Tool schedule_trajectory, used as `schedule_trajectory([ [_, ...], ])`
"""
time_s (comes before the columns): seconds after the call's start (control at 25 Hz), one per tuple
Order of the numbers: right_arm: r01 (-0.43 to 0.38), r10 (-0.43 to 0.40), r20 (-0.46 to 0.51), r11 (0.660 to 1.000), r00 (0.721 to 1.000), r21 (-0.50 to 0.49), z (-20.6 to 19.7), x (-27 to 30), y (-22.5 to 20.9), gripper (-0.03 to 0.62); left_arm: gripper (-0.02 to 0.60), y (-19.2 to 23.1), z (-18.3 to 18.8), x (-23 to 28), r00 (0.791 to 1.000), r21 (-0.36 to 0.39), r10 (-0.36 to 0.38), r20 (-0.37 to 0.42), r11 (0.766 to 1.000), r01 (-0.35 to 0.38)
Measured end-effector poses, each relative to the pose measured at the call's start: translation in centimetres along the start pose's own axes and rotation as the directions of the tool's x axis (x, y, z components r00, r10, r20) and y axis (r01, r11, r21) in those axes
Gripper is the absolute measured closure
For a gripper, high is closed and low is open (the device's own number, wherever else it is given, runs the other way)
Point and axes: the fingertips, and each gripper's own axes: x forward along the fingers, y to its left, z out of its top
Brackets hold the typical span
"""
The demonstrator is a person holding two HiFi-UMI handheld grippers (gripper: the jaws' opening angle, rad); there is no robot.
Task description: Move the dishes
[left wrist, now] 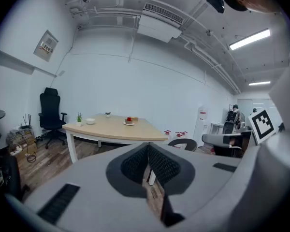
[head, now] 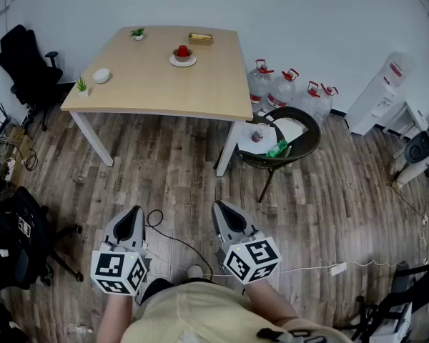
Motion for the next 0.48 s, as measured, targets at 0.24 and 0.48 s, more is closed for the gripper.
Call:
schedule_trajectory([
  [0.24,0.000,0.000,-0.006,0.999,1.000,0.036,-0.1,0.3,-2.2,0.580,0.566,-0.8,-0.3,1.5,1.000,0.000,0.019,-0.012,1.000,-0.019],
  [0.48,-0.013,0.013,0.005,0.995,1.000,0.099,0.2,1.1,-3.3,0.580,0.565,-1.5,0.4,3.6,0.998,-0.048,-0.065,0.019,0.997,0.066],
])
